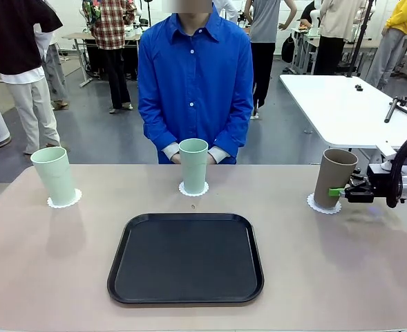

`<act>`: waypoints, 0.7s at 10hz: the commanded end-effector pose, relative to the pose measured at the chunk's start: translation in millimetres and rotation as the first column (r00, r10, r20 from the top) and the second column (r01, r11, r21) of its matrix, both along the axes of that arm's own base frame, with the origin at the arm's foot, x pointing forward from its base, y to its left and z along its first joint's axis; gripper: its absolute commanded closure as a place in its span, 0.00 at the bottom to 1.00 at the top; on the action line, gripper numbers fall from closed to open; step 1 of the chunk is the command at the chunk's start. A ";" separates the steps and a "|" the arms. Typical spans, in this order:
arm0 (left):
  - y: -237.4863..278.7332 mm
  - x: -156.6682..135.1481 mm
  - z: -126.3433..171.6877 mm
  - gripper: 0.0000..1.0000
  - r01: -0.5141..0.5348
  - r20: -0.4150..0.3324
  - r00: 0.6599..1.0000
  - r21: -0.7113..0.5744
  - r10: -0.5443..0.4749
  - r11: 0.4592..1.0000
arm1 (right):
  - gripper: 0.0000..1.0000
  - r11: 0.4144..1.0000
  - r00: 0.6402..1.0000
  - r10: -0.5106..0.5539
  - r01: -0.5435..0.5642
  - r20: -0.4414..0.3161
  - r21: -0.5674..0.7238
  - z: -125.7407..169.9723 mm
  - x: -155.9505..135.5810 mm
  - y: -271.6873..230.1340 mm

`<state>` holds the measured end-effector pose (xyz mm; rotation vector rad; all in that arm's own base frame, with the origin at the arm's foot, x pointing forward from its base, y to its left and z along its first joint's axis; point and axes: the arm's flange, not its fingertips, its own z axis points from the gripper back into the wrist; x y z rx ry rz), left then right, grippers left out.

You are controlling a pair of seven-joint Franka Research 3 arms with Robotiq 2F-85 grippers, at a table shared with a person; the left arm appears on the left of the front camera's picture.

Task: Place coasters on the table and set cups on them.
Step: Take one Reusable plastic cup from the Flat Tray and place it on a coaster set by the human.

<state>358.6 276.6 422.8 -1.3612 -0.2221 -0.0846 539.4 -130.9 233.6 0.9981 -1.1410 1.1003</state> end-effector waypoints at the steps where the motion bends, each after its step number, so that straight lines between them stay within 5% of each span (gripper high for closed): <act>1: 0.4 0.0 2.4 0.00 -0.012 0.006 1.000 -0.003 0.012 1.000 | 0.18 1.000 1.000 -0.024 0.024 -0.003 -0.008 -4.1 9.3 -2.3; 6: 0.4 0.0 2.4 0.00 -0.012 0.006 1.000 -0.003 0.012 1.000 | 0.18 1.000 0.998 -0.018 0.018 -0.055 -0.002 -18.3 16.2 -2.4; 7: 0.4 0.0 2.4 0.00 -0.012 0.006 1.000 -0.003 0.012 1.000 | 0.00 1.000 0.998 -0.018 0.018 -0.064 0.004 -18.1 15.8 -2.3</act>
